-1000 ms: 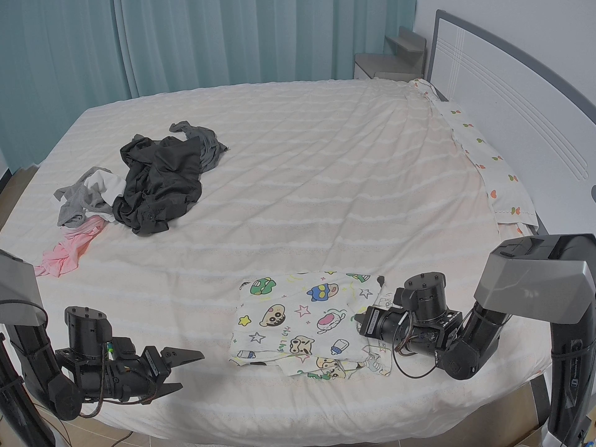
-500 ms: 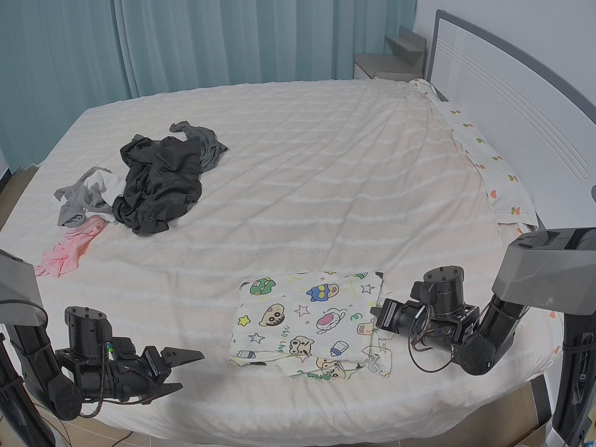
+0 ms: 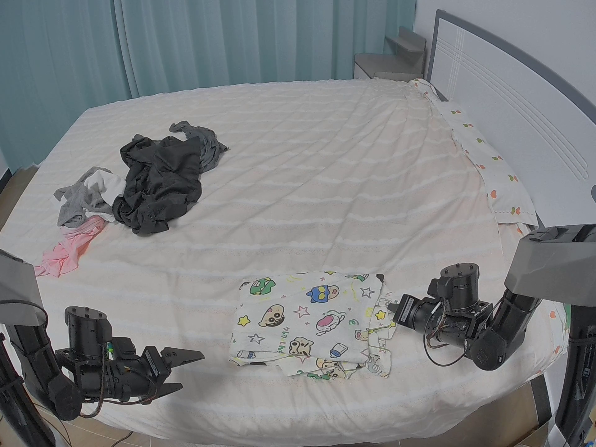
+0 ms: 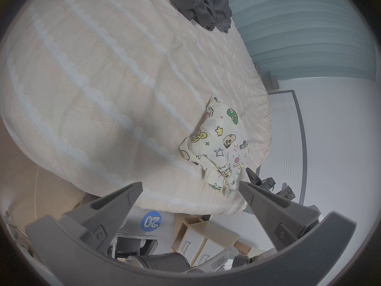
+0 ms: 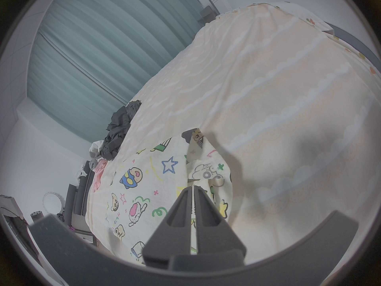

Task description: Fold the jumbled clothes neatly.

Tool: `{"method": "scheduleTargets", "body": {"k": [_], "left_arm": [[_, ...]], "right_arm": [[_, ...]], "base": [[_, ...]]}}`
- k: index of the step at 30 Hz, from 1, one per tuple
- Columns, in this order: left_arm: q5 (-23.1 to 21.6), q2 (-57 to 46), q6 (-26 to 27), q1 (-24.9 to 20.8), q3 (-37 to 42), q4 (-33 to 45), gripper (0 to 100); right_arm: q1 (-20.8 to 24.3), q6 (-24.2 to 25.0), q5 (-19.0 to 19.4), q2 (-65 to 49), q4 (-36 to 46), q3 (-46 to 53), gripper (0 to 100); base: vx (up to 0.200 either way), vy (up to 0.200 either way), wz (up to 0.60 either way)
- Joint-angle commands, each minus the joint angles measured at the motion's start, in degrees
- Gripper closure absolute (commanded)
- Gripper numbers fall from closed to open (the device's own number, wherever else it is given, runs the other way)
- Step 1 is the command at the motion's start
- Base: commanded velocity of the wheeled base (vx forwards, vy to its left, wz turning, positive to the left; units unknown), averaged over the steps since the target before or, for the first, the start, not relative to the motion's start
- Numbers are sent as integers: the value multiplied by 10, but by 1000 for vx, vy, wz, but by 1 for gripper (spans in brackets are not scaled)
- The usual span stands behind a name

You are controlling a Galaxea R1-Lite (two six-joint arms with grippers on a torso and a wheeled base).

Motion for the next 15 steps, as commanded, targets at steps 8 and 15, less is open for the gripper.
{"method": "scheduleTargets", "body": {"k": [8,15], "left_arm": [[57,13,1,-23,-53,-1,0],[207,146,117,-94,-208,8,0]], "right_arm": [[-8,-3,30,-16,-40,68,0],[-34,-14,92,-26,-59,95,0]], "base": [[0,0,0],[0,0,0]]}}
